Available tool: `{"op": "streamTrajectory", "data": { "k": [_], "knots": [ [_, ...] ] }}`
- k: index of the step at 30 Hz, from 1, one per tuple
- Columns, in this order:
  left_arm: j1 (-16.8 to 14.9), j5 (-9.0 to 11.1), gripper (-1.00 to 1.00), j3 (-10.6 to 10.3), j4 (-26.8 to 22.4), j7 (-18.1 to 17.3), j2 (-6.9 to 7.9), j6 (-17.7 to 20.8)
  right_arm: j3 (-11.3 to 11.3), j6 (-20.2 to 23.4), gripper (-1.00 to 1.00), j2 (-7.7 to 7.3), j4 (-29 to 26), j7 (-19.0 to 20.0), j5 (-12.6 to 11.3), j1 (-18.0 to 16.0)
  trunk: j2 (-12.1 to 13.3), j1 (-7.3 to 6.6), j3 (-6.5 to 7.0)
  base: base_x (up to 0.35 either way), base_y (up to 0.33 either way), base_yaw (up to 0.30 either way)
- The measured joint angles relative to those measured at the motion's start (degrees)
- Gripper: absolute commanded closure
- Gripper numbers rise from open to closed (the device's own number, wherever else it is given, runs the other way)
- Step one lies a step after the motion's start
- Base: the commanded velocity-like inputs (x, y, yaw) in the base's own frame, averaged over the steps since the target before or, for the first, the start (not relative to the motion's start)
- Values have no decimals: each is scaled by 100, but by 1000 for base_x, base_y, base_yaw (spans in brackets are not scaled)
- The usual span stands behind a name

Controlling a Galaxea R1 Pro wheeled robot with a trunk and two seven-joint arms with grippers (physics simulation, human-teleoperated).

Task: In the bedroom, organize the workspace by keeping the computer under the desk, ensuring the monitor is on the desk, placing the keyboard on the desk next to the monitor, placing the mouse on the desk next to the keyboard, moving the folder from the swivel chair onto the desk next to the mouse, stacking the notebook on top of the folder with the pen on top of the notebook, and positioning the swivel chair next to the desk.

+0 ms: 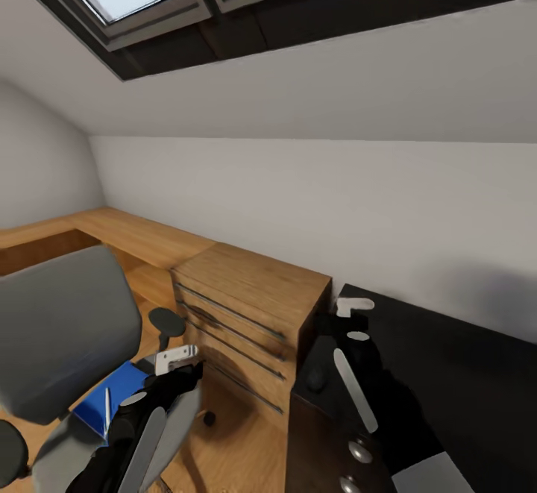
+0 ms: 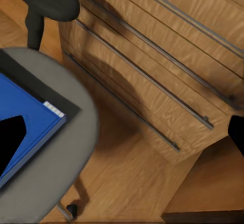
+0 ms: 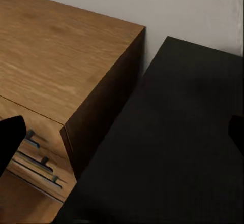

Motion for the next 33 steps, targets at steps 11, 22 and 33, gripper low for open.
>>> {"op": "streamTrajectory", "data": {
  "k": [11, 22, 33],
  "knots": [
    [0, -6, -100, 0, 1, -9, 0, 1, 24, -163, -100, 25, -212, -388, -363, 1, 0, -1, 0, -157, 236, 0],
    [-1, 12, -100, -10, 2, -21, -9, 8, -4, -189, -100, 11, -411, -407, -373, 81, 0, 0, 0, -227, 188, -201],
    [-1, 11, -100, -10, 2, -26, -10, 8, -3, -189, -100, 19, -397, -411, -372, 81, 0, 0, 0, -261, 215, -294]
  ]
}}
